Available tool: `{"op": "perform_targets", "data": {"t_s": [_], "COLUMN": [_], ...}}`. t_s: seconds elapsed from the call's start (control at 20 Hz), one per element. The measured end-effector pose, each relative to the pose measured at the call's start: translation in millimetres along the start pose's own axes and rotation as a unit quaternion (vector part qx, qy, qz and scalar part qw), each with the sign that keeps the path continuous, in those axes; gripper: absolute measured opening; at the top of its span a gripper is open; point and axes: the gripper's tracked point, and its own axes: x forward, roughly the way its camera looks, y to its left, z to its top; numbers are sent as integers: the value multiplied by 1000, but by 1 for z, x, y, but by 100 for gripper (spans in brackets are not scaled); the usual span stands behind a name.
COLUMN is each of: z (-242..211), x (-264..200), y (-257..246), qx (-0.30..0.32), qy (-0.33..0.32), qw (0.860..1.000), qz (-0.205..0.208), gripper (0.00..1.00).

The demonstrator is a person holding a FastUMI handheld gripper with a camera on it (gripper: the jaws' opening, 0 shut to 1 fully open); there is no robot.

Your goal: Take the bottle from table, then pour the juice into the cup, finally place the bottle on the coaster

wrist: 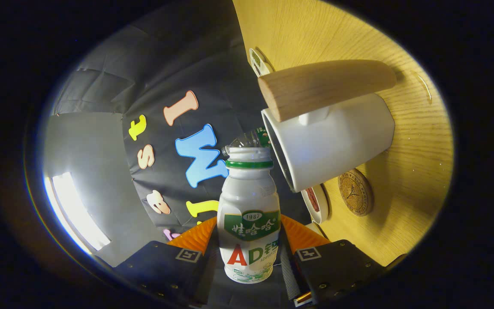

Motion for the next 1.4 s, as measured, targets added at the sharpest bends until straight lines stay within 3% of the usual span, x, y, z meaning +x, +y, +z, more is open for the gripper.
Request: {"op": "perform_targets", "data": {"t_s": [0.35, 0.55, 0.7, 0.95, 1.15, 1.3, 1.4], "z": [3, 11, 10, 6, 1, -1, -10], "x": [0, -3, -3, 5, 6, 8, 10], "y": [-1, 5, 17, 9, 6, 2, 10], "qx": [-79, -168, -225, -320, -353, -433, -459], "qy": [-2, -7, -10, -3, 8, 13, 23], "qw": [997, 985, 974, 946, 934, 898, 886], "qz": [-18, -34, -19, -52, -62, -76, -58], "gripper": [66, 66, 66, 66, 66, 66, 66]}}
